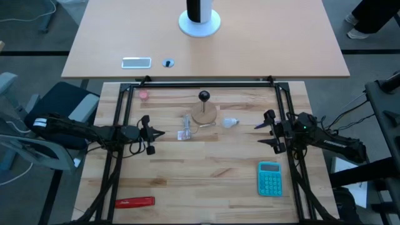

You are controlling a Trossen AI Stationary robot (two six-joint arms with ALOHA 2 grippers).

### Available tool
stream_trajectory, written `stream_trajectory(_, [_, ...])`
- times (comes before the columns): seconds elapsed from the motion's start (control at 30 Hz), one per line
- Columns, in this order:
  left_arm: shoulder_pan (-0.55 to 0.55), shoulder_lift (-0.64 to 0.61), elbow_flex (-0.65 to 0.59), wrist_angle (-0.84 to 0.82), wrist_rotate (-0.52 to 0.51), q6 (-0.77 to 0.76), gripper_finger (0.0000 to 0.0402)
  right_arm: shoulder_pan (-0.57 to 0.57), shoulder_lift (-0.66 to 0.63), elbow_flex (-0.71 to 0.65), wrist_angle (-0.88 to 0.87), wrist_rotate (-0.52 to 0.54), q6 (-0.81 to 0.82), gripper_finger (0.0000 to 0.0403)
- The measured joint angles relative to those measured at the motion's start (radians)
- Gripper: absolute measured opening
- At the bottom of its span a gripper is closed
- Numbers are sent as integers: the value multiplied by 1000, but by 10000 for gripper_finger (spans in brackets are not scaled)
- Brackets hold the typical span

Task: Screw lightbulb
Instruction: Return to Home Position

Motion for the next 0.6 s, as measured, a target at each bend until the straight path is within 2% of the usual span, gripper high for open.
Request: stream_trajectory(0.6, [0,0,0,0,0,0,0,0,0,0,0,0,0,238])
